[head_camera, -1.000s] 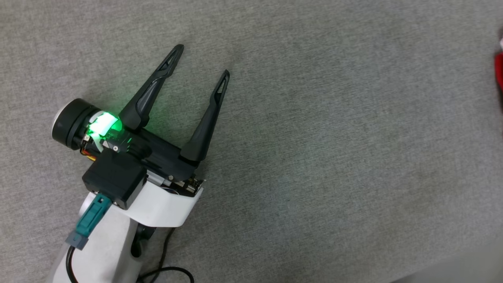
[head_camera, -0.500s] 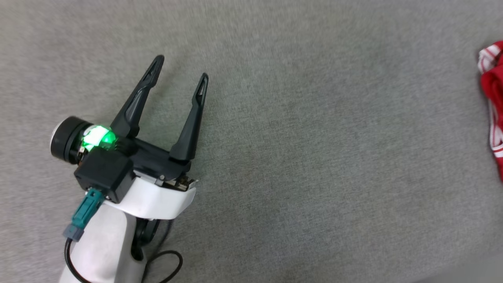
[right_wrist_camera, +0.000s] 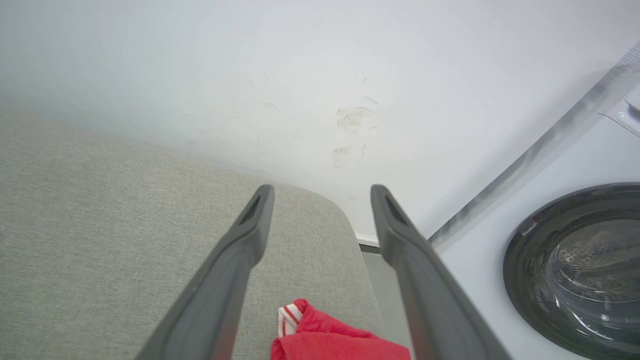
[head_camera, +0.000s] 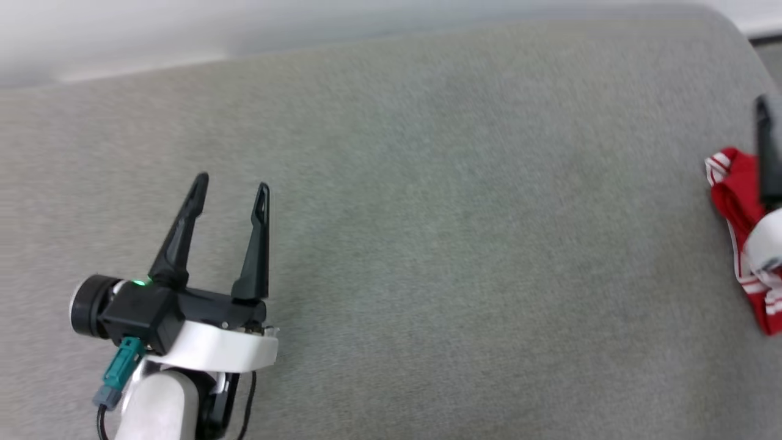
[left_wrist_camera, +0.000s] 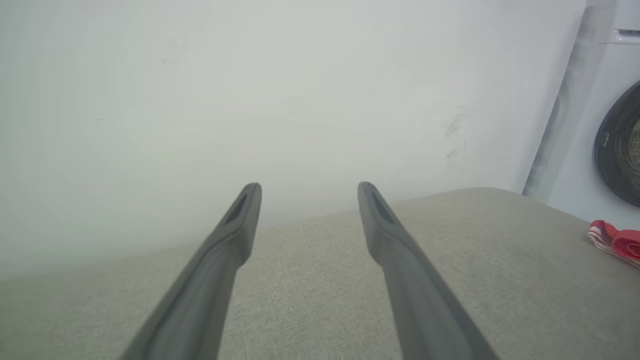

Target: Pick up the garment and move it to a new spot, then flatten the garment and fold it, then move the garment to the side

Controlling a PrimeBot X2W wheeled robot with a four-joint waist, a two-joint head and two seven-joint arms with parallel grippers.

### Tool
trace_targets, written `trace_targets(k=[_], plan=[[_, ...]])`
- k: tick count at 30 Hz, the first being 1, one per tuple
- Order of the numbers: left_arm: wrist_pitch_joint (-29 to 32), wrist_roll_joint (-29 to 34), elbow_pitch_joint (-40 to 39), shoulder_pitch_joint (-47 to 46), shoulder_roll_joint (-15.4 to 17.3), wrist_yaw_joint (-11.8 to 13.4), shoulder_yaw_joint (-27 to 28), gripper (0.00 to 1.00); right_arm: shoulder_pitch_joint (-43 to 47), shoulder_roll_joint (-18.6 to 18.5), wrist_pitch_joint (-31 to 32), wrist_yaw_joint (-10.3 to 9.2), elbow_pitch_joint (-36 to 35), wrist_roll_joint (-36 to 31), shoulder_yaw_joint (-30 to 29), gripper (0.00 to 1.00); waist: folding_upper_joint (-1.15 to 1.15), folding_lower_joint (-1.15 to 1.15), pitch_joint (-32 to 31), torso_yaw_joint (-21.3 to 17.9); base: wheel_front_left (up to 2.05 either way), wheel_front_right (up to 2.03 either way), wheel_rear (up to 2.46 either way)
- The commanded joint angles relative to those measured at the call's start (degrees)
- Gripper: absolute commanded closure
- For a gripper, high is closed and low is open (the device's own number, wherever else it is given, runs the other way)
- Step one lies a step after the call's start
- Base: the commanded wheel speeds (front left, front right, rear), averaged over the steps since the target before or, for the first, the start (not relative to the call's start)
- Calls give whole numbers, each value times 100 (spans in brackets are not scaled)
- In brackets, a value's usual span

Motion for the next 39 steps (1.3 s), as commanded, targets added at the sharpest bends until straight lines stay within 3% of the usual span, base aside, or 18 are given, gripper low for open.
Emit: trace_targets(k=[1, 5, 18, 39], plan=[[-11, 53, -39, 76, -36, 40, 63, 0, 203, 196, -90, -5, -172, 123, -22, 0, 0, 1, -370, 330, 0, 0, 0], [-11, 141, 57, 343, -135, 33, 152, 0, 746, 844, -434, -4, -644, 692, -30, 0, 0, 1, -616, 552, 0, 0, 0], [-11, 116, 725, 869, -337, -28, 416, 0, 1965, 1643, -1492, -3, -441, 896, -105, 0, 0, 1, -1027, 992, 0, 0, 0], [-11, 27, 912, 923, -491, -159, 779, 0, 1965, 1786, -1733, -3, 35, 701, 127, 0, 0, 1, -1146, 942, 0, 0, 0]])
